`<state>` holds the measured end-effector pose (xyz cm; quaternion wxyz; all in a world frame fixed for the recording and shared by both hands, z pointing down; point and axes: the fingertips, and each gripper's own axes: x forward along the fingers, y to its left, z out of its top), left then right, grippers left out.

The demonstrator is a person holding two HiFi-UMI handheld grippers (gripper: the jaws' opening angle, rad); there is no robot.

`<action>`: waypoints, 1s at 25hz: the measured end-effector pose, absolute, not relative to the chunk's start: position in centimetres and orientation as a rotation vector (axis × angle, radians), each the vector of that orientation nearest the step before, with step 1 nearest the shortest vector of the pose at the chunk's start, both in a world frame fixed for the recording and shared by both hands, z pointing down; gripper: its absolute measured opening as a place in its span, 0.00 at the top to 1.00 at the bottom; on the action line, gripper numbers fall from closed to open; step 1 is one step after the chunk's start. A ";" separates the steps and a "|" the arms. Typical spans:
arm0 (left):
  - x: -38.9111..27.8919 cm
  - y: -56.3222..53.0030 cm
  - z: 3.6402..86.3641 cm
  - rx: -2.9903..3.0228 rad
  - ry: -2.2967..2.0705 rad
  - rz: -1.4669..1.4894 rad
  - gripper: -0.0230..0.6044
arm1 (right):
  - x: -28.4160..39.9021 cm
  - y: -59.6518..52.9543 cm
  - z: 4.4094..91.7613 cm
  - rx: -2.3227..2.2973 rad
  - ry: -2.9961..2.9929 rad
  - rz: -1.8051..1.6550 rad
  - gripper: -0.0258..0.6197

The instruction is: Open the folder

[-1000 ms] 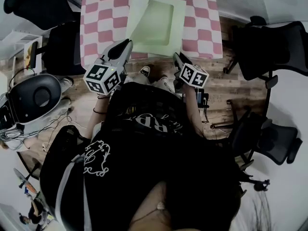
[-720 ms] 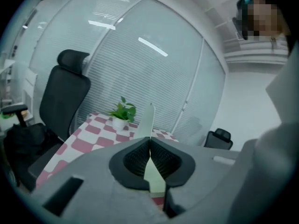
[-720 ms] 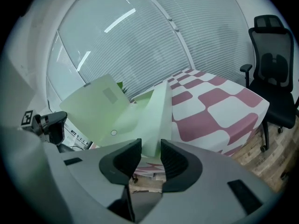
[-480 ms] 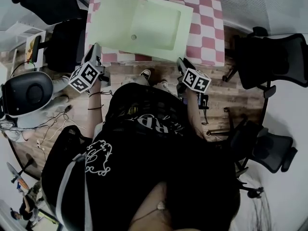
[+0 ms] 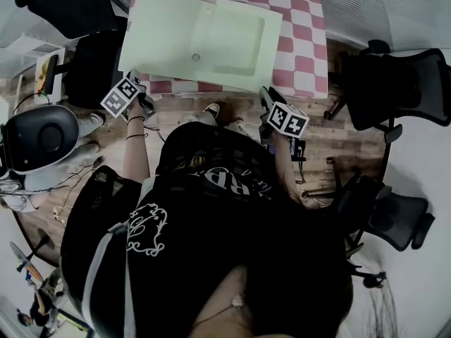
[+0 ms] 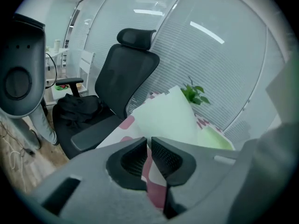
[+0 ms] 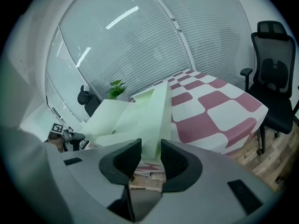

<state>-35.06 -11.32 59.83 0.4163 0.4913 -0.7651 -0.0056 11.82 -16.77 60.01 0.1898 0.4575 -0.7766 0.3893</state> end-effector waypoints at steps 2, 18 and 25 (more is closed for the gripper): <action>-35.5 -11.5 61.5 1.208 -1.885 0.061 0.91 | 11.8 -16.8 59.9 1.286 -2.185 1.088 0.76; -36.2 -11.3 65.3 1.172 -1.801 0.106 0.83 | 11.9 -17.0 59.8 1.301 -2.169 1.087 0.76; -35.4 -10.9 61.8 1.292 -1.868 0.062 0.81 | 11.8 -17.8 57.9 1.323 -2.208 1.004 0.76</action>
